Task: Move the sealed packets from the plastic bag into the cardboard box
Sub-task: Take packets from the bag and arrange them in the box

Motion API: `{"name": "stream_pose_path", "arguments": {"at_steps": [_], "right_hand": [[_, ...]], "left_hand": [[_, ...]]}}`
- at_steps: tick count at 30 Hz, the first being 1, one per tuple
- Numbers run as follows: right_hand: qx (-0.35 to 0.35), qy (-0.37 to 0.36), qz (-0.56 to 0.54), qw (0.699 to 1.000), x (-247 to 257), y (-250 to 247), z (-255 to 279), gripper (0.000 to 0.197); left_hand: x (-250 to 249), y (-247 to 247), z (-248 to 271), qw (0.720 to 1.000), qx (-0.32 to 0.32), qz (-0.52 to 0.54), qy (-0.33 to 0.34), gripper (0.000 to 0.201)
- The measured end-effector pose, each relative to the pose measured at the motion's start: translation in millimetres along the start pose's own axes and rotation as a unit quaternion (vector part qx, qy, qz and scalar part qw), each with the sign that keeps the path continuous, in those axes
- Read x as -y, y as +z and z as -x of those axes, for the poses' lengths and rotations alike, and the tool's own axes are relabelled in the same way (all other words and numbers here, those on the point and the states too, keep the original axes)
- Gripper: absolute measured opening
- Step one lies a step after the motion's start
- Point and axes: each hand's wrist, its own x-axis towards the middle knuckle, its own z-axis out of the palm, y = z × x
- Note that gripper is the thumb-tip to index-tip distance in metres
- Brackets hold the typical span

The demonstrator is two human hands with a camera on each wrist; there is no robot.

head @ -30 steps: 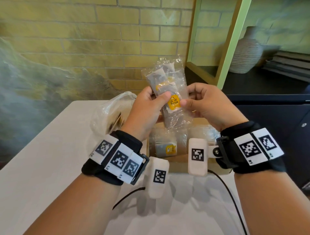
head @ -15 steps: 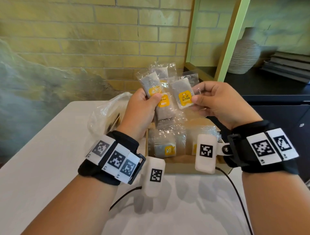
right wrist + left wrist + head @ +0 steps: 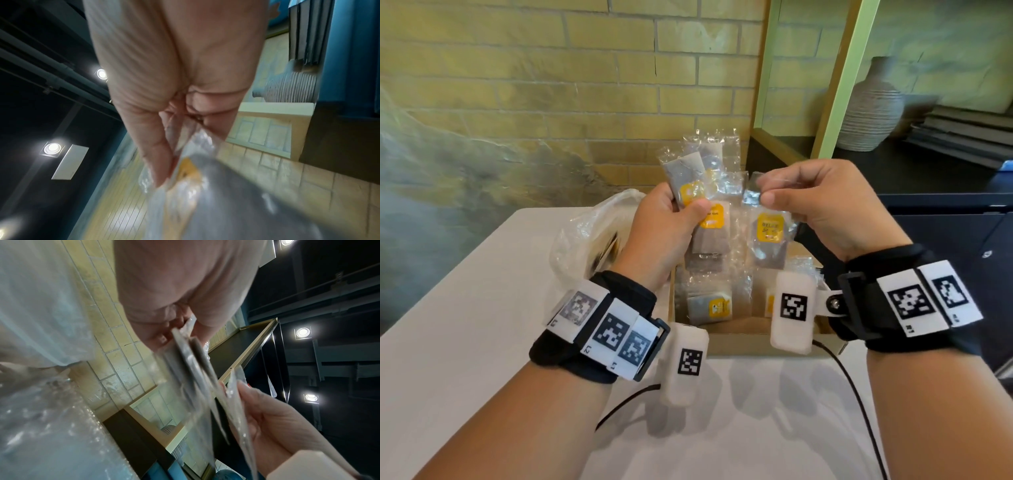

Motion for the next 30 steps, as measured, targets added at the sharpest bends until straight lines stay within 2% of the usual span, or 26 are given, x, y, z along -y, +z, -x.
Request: {"name": "stream_pose_path", "arguments": {"at_steps": [7, 12, 17, 23, 27, 30], "right_hand": [[-0.014, 0.001, 0.035, 0.999, -10, 25, -7, 0.017], [-0.012, 0.036, 0.043, 0.998, -11, 19, -7, 0.008], [0.003, 0.058, 0.023, 0.998, -9, 14, -5, 0.01], [-0.03, 0.017, 0.019, 0.999, -10, 27, -5, 0.024], [-0.062, -0.008, 0.021, 0.998, -11, 36, -6, 0.027], [-0.042, -0.009, 0.02, 0.999, -9, 38, -5, 0.027]], "left_hand": [[-1, 2, 6, 0.999, 0.034, -0.013, 0.021, 0.027], [-1, 2, 7, 0.999, 0.042, -0.004, 0.027, 0.023], [0, 3, 6, 0.999, 0.037, 0.006, 0.027, 0.023], [-2, 12, 10, 0.995, 0.097, 0.033, -0.006, 0.012], [-3, 13, 10, 0.989, 0.132, 0.063, -0.021, 0.03], [2, 9, 8, 0.99, 0.137, 0.026, -0.019, 0.044]]}}
